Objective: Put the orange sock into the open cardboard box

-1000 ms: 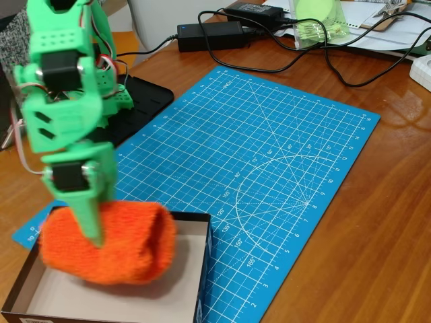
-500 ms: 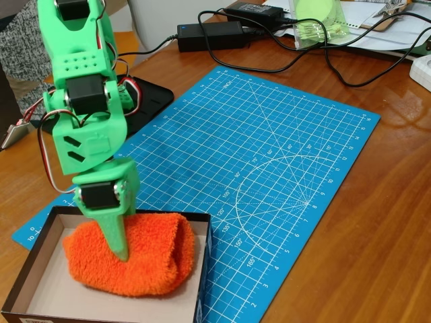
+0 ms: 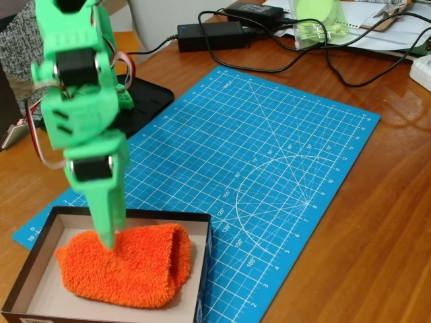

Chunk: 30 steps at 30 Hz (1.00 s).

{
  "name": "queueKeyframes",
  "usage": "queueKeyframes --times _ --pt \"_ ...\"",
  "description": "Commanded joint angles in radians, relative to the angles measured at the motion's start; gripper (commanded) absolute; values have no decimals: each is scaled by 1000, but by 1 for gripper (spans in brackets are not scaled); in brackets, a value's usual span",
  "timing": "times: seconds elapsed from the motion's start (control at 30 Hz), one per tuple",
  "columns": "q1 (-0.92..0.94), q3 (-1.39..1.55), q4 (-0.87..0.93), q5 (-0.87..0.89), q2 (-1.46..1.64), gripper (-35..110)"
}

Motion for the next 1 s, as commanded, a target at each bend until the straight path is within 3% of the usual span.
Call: queueKeyframes --times 0.0,0.2,0.4,0.6,0.97 --pt "-104 -29 133 -67 318 0" --pt "-497 495 126 -126 804 0" --pt "-690 1051 -18 -60 1166 0" --pt "-630 1302 -43 -147 1410 0" --pt "-558 1626 -14 -123 1807 0"
